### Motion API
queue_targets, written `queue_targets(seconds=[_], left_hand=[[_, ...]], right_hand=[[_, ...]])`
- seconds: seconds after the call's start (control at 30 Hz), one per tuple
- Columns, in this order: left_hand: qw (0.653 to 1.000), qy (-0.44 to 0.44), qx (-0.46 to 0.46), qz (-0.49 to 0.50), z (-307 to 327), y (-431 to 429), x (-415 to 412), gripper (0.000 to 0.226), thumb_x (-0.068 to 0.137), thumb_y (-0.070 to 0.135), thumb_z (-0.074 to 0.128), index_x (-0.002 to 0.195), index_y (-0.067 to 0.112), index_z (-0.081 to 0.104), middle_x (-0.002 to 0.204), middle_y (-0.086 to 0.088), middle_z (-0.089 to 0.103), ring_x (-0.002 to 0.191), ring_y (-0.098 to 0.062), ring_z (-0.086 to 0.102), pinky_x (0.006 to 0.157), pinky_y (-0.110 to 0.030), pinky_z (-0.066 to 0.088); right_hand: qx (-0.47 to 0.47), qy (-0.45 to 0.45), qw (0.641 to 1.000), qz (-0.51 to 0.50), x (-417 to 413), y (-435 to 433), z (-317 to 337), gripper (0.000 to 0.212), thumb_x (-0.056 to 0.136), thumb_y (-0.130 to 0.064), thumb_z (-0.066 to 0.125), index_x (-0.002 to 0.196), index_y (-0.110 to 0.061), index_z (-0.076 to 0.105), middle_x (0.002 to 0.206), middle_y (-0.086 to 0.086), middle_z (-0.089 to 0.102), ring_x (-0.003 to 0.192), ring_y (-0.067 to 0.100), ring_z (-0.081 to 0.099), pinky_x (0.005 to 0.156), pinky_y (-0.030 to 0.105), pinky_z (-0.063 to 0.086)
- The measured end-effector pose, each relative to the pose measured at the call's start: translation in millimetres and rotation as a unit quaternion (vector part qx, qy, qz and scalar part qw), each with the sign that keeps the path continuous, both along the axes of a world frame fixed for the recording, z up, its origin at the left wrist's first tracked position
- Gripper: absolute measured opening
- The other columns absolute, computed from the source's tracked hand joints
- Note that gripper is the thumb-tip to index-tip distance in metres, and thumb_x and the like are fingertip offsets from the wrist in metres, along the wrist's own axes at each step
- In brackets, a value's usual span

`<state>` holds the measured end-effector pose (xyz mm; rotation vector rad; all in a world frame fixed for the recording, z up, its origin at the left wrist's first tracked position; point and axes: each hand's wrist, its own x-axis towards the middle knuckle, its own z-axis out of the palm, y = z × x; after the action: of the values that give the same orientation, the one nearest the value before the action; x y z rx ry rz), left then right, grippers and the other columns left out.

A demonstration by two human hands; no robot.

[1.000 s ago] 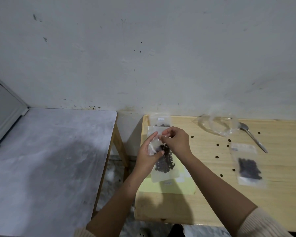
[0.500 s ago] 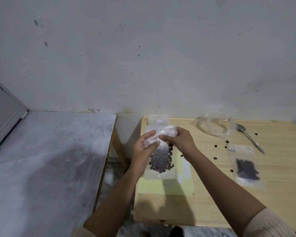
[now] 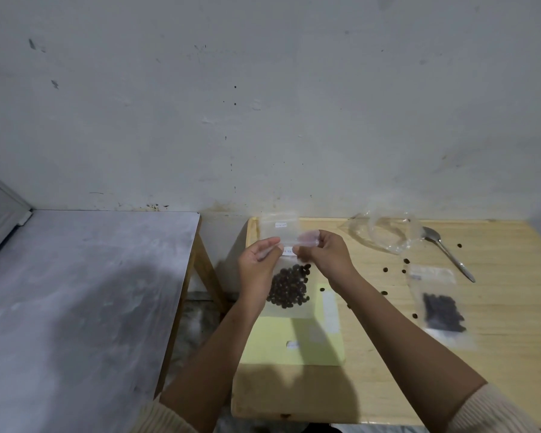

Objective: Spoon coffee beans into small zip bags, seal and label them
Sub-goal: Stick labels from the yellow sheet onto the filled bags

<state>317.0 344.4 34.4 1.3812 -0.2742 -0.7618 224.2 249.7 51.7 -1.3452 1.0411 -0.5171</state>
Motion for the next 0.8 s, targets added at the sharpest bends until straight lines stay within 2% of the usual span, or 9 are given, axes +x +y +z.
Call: queue_targets(seconds=[0.13, 0.2, 0.27, 0.4, 0.53, 0.6, 0.7, 0.73, 0.8], left_hand=[[1.000, -0.005, -0.006, -0.003, -6.0, -17.6, 5.7, 0.020, 0.084, -0.004, 0.062, 0.093, 0.013, 0.067, 0.093, -0.005, 0.070, 0.081, -0.014, 0.067, 0.075, -0.017, 0.055], [1.000, -0.026, 0.010, -0.005, -12.4, -28.1, 10.5, 0.019, 0.086, -0.003, 0.060, 0.093, 0.013, 0.067, 0.097, -0.006, 0.070, 0.087, -0.015, 0.068, 0.074, -0.017, 0.055], [0.998, -0.059, 0.035, -0.005, -19.7, -39.7, 18.5, 0.016, 0.088, 0.002, 0.060, 0.097, 0.012, 0.068, 0.101, -0.004, 0.070, 0.091, -0.014, 0.067, 0.074, -0.017, 0.055], [0.987, -0.101, 0.112, -0.052, -33.4, -67.7, 45.0, 0.018, 0.091, 0.008, 0.056, 0.106, 0.010, 0.066, 0.103, 0.001, 0.066, 0.087, -0.007, 0.060, 0.072, -0.013, 0.048], [0.971, -0.126, 0.163, -0.120, -53.1, -95.4, 66.3, 0.026, 0.088, 0.001, 0.057, 0.113, 0.011, 0.057, 0.106, 0.001, 0.056, 0.094, -0.010, 0.054, 0.071, -0.007, 0.044], [0.968, -0.124, 0.187, -0.110, -66.9, -103.5, 75.6, 0.035, 0.083, -0.001, 0.061, 0.115, 0.012, 0.054, 0.101, -0.001, 0.055, 0.091, -0.014, 0.056, 0.069, -0.012, 0.047], [0.956, -0.167, 0.210, -0.117, -85.1, -108.9, 80.4, 0.046, 0.081, 0.004, 0.068, 0.121, 0.014, 0.049, 0.115, -0.001, 0.049, 0.108, -0.017, 0.052, 0.090, -0.025, 0.048], [0.945, -0.204, 0.227, -0.122, -90.1, -110.4, 79.6, 0.047, 0.082, 0.007, 0.069, 0.124, 0.014, 0.048, 0.120, 0.001, 0.045, 0.114, -0.016, 0.048, 0.097, -0.026, 0.043], [0.920, -0.274, 0.254, -0.118, -97.8, -113.2, 76.9, 0.048, 0.084, 0.012, 0.068, 0.127, 0.008, 0.048, 0.124, -0.001, 0.042, 0.119, -0.014, 0.042, 0.100, -0.016, 0.030]], right_hand=[[0.003, 0.011, 1.000, -0.003, 3.0, -15.6, -9.2, 0.022, 0.080, 0.009, 0.059, 0.094, -0.008, 0.062, 0.070, 0.006, 0.063, 0.051, 0.012, 0.063, 0.066, 0.030, 0.053], [0.010, 0.006, 1.000, -0.001, 2.6, -24.7, -16.9, 0.026, 0.080, 0.008, 0.057, 0.095, -0.013, 0.060, 0.071, 0.007, 0.064, 0.060, 0.020, 0.063, 0.074, 0.040, 0.054], [0.025, 0.012, 1.000, 0.013, -2.2, -37.1, -29.0, 0.026, 0.080, 0.006, 0.060, 0.097, -0.014, 0.058, 0.078, 0.009, 0.063, 0.068, 0.023, 0.062, 0.074, 0.040, 0.054], [0.073, 0.070, 0.994, 0.051, -9.8, -61.7, -59.6, 0.020, 0.078, 0.008, 0.064, 0.082, -0.010, 0.056, 0.077, 0.005, 0.056, 0.070, 0.018, 0.055, 0.067, 0.029, 0.049], [0.038, 0.126, 0.990, 0.042, 8.4, -89.1, -86.8, 0.020, 0.075, 0.005, 0.062, 0.069, -0.011, 0.053, 0.071, 0.006, 0.060, 0.075, 0.027, 0.059, 0.079, 0.044, 0.052], [0.014, 0.132, 0.991, 0.034, 18.9, -100.9, -94.4, 0.018, 0.076, 0.004, 0.060, 0.068, -0.012, 0.055, 0.072, 0.004, 0.063, 0.078, 0.027, 0.062, 0.079, 0.040, 0.053], [-0.066, 0.130, 0.989, 0.032, 29.1, -109.6, -100.5, 0.019, 0.080, 0.002, 0.059, 0.070, -0.014, 0.057, 0.072, -0.002, 0.062, 0.072, 0.014, 0.058, 0.067, 0.011, 0.043], [-0.095, 0.129, 0.986, 0.039, 31.5, -110.9, -102.8, 0.016, 0.081, 0.000, 0.059, 0.073, -0.014, 0.059, 0.075, -0.002, 0.063, 0.073, 0.012, 0.058, 0.066, 0.009, 0.041], [-0.146, 0.125, 0.978, 0.075, 36.0, -112.2, -110.0, 0.010, 0.081, -0.002, 0.061, 0.081, -0.012, 0.062, 0.085, 0.000, 0.064, 0.082, 0.015, 0.059, 0.071, 0.015, 0.043]])
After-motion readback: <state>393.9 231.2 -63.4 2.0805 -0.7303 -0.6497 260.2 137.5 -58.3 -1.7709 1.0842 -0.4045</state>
